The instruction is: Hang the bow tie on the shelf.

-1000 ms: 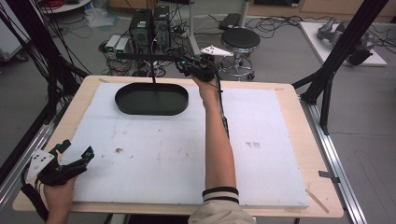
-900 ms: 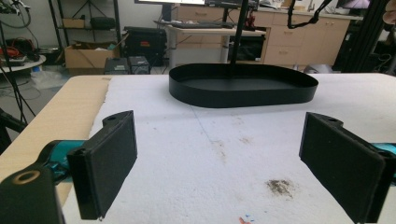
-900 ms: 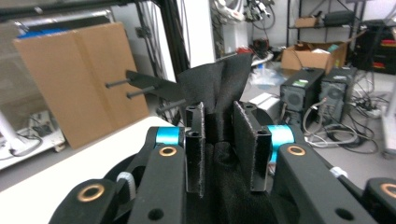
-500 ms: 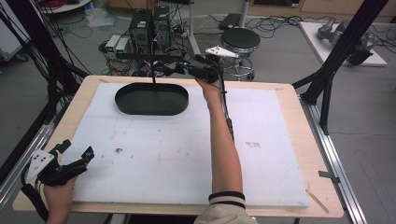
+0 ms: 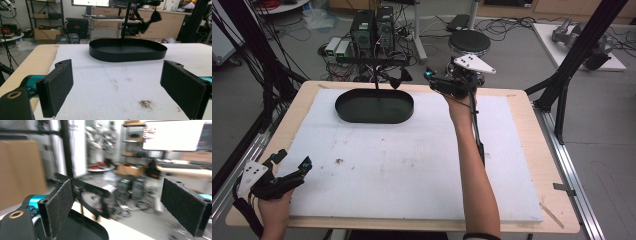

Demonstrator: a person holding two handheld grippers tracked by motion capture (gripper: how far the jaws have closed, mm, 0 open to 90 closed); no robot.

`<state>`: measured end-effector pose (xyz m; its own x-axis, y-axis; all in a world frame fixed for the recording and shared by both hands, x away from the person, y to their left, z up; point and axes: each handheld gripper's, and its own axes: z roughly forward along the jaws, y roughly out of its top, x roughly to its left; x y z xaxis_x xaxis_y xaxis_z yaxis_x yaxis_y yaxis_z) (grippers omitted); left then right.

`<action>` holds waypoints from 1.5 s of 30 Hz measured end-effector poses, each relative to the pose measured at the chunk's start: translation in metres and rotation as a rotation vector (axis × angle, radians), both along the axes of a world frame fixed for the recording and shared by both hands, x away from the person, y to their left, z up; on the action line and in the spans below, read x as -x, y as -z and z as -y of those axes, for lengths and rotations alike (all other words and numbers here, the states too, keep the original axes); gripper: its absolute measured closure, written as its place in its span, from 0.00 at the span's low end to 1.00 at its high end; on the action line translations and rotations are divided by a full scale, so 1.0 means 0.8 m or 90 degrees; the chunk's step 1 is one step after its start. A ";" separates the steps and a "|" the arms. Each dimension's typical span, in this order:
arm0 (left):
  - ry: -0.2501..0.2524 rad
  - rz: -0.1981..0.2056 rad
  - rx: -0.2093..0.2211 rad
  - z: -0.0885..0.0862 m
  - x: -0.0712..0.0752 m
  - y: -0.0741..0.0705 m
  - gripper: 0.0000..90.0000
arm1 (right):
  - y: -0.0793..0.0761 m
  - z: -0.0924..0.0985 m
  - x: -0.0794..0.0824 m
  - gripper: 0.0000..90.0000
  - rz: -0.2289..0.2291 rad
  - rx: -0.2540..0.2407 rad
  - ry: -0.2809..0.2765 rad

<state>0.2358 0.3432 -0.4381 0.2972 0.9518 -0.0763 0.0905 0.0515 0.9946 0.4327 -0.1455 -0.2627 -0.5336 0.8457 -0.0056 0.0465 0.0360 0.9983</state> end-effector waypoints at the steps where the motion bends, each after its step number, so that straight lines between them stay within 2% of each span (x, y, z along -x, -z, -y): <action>1: 0.002 0.000 0.002 0.001 0.000 0.000 0.13 | -0.007 0.005 0.013 0.12 -0.023 0.009 0.018; 2: 0.005 -0.001 0.002 0.002 0.000 0.000 0.13 | -0.012 0.009 0.023 0.12 -0.028 0.012 0.027; 4: 0.009 -0.001 0.000 0.004 0.000 -0.001 0.13 | -0.020 0.018 0.052 0.12 0.012 0.008 0.046; 5: 0.011 0.000 -0.001 0.005 0.000 -0.002 0.13 | -0.023 0.022 0.064 0.12 0.022 0.013 0.054; 7: 0.013 0.002 0.001 0.006 0.001 -0.003 0.13 | -0.029 0.032 0.084 0.12 0.025 0.021 0.065; 10: 0.015 0.007 0.004 0.007 0.003 -0.007 0.13 | -0.030 0.049 0.112 0.12 0.051 0.022 0.086; 15: 0.017 0.011 0.003 0.008 0.005 -0.011 0.13 | -0.019 0.085 0.154 0.12 0.055 0.010 0.128; 21: 0.011 0.021 -0.005 0.008 0.009 -0.019 0.13 | 0.008 0.126 0.196 0.12 0.059 0.014 0.162; 25: 0.011 0.025 0.001 0.008 0.010 -0.023 0.13 | 0.033 0.151 0.212 0.12 0.044 0.007 0.175; 32: 0.014 0.035 -0.009 0.014 0.006 -0.028 0.13 | 0.083 0.177 0.234 0.12 0.041 0.023 0.157; 40: 0.010 0.035 -0.008 0.013 0.005 -0.026 0.13 | 0.142 0.200 0.248 0.12 0.043 -0.029 0.138; 45: 0.009 0.035 -0.013 0.013 0.006 -0.025 0.13 | 0.172 0.209 0.251 0.12 0.024 -0.024 0.152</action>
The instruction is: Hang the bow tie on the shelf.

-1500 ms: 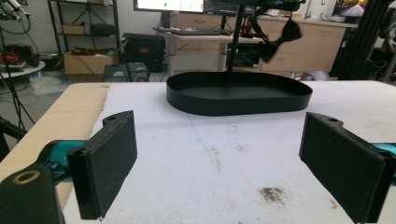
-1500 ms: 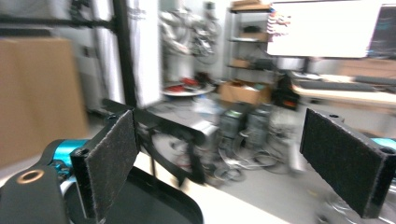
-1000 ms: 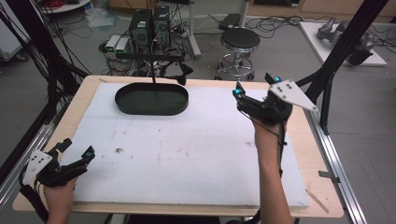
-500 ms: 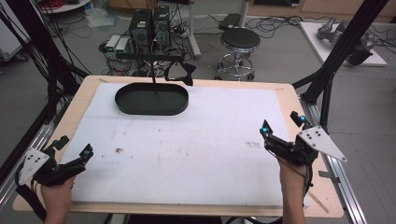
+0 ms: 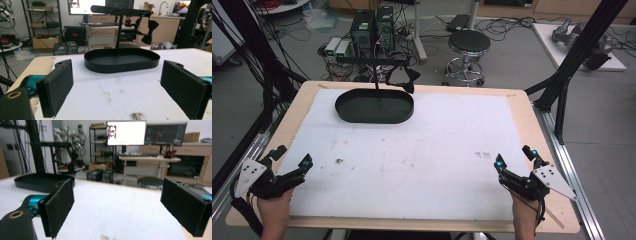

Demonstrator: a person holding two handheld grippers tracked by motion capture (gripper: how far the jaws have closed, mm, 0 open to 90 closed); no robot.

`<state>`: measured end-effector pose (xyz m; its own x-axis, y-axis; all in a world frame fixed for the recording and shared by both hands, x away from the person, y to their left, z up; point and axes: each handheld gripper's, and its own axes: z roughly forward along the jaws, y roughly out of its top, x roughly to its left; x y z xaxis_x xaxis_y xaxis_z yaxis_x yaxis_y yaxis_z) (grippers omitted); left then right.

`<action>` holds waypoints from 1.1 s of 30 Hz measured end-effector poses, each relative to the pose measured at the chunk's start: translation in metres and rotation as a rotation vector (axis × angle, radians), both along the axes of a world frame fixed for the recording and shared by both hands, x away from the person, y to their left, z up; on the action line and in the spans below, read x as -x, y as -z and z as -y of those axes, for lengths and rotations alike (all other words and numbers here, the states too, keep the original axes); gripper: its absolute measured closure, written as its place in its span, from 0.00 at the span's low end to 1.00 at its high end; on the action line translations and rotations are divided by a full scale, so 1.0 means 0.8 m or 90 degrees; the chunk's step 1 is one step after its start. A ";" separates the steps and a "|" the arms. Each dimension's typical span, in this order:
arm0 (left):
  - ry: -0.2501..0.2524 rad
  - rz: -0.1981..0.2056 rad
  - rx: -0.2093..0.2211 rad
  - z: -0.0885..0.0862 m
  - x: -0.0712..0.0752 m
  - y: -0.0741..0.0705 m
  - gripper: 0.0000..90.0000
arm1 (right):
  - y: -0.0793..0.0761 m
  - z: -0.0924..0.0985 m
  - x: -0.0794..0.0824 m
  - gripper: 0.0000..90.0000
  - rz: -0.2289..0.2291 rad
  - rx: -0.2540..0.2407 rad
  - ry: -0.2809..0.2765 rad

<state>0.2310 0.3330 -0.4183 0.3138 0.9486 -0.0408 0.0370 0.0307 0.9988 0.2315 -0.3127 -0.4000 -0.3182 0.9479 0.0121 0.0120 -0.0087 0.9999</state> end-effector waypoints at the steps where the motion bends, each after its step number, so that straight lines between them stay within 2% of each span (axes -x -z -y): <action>1: 0.000 0.001 0.000 0.001 0.000 0.000 0.13 | 0.002 0.002 -0.001 0.12 -0.006 0.004 0.000; 5: 0.002 0.002 -0.005 0.002 0.000 0.002 0.13 | 0.010 0.007 0.002 0.12 -0.001 -0.007 0.010; 10: 0.006 0.004 -0.003 0.003 0.000 0.002 0.13 | 0.017 0.006 0.003 0.12 -0.007 0.002 0.010; 17: 0.010 0.002 -0.003 0.004 0.000 0.003 0.13 | 0.017 0.007 0.004 0.12 0.002 0.004 0.021; 33: 0.009 0.002 -0.004 0.003 -0.001 0.005 0.13 | 0.017 0.006 0.007 0.12 0.003 0.002 0.021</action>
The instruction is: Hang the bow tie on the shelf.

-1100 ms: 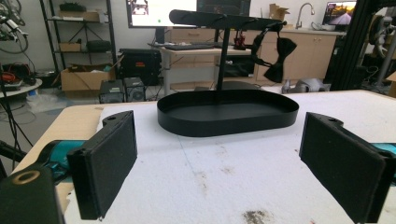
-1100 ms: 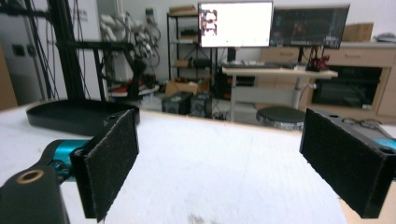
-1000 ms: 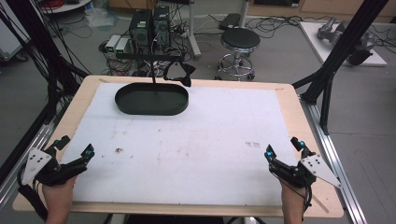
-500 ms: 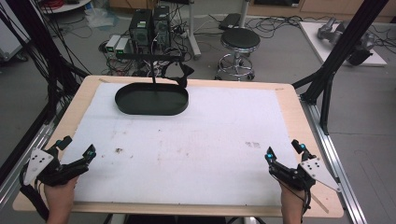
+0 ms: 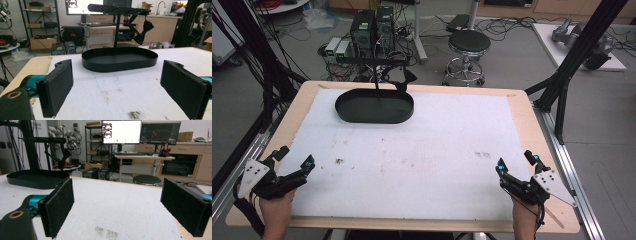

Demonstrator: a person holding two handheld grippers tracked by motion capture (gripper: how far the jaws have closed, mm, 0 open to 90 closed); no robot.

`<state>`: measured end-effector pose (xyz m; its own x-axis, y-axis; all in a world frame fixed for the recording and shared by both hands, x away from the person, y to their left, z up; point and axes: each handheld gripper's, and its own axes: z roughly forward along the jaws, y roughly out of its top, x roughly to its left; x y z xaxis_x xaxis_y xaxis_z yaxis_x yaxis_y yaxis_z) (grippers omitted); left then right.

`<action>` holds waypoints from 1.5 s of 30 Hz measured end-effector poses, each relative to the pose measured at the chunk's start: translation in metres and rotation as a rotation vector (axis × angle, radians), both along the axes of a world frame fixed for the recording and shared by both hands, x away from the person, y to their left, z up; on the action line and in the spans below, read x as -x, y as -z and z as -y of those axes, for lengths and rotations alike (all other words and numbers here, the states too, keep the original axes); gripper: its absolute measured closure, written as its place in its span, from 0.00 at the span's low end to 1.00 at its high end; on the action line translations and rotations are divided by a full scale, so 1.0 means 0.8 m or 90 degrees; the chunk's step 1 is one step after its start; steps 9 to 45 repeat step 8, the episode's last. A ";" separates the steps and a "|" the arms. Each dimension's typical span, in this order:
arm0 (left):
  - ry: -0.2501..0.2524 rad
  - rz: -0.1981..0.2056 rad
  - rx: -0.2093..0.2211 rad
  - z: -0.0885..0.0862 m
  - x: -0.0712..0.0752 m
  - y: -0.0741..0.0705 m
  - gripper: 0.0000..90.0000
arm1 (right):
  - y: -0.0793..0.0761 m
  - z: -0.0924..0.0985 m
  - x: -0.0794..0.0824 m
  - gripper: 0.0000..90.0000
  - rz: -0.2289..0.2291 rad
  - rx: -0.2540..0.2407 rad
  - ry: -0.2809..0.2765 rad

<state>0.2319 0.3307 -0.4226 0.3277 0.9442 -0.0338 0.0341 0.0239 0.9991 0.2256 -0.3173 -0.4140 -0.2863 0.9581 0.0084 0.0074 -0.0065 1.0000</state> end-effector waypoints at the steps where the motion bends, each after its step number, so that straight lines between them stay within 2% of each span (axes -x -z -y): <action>1: 0.000 0.000 0.000 0.000 0.000 0.000 0.13 | 0.000 0.000 0.000 0.12 0.000 0.000 0.002; 45: 0.001 0.002 0.000 0.001 0.000 -0.001 0.13 | -0.001 -0.002 0.000 0.12 0.004 0.006 0.007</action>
